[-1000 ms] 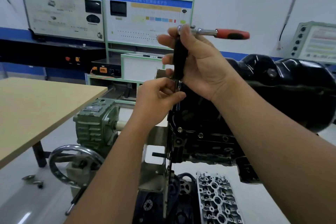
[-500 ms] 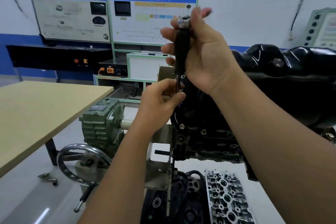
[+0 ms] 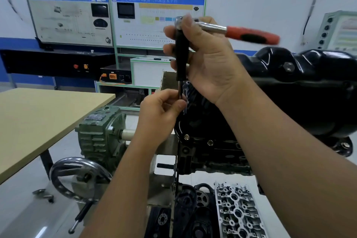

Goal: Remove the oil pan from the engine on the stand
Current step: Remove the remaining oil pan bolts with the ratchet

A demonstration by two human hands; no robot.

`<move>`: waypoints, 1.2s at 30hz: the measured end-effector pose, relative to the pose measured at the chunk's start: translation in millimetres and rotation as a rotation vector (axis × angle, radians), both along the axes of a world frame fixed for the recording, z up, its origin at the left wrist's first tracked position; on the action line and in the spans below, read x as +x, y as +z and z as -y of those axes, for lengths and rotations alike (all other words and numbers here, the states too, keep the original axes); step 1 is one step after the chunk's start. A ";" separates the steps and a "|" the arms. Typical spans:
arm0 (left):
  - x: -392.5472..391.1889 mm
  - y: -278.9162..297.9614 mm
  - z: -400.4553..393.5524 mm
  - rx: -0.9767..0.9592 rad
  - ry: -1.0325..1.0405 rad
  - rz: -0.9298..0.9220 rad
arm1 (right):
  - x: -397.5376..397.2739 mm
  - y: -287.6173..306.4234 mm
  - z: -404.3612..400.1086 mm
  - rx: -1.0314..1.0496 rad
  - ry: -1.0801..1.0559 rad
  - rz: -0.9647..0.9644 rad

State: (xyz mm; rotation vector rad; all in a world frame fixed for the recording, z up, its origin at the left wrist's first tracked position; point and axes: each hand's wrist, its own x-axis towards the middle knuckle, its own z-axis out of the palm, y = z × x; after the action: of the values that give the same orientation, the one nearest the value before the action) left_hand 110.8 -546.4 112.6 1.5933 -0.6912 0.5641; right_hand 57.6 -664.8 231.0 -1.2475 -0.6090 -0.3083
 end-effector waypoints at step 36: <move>-7.9 -11.4 13.6 -0.204 0.059 -0.068 | -6.7 3.0 -1.4 0.062 -0.013 -0.114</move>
State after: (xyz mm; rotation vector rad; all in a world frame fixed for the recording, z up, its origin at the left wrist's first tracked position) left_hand 103.0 -560.0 101.2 1.4392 -0.5199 0.6019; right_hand 51.0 -663.3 234.0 -1.2015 -0.4902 -0.2630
